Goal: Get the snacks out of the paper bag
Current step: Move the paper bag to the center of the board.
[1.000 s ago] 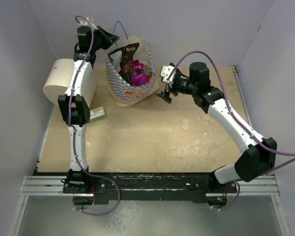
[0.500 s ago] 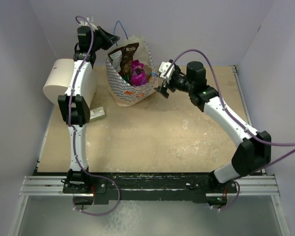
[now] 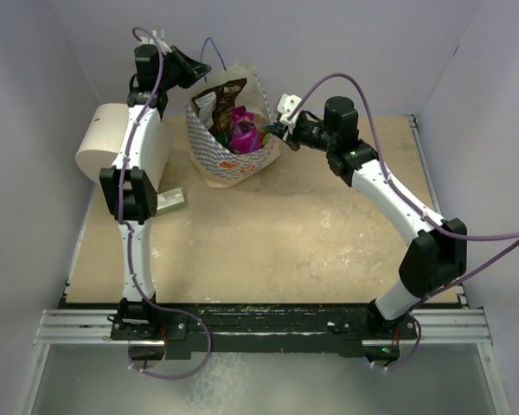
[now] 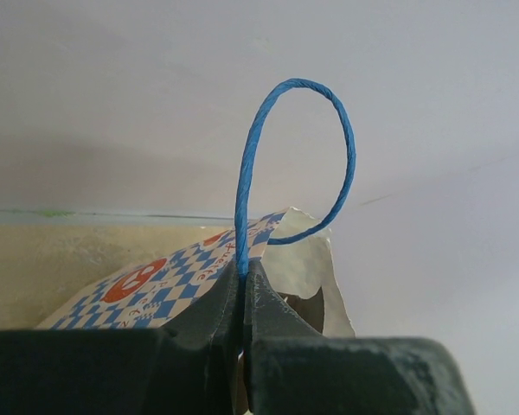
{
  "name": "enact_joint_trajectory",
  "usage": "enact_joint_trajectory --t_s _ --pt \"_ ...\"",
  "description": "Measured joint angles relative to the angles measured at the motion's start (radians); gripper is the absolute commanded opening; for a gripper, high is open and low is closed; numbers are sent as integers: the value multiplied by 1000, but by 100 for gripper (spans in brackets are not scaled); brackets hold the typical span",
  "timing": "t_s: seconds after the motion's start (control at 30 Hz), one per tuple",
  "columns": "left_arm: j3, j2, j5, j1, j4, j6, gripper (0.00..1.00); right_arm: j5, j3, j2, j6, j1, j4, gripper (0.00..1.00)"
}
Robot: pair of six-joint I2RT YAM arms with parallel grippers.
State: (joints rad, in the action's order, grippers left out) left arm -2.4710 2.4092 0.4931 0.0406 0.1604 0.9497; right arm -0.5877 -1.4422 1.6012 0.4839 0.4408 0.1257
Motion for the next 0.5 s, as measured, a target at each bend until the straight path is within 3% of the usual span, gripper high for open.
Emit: enact_joint_trajectory --t_s 0.5 --pt "224 -195 45 20 75 -6 0 -92 66 -184 -51 75 -219 0"
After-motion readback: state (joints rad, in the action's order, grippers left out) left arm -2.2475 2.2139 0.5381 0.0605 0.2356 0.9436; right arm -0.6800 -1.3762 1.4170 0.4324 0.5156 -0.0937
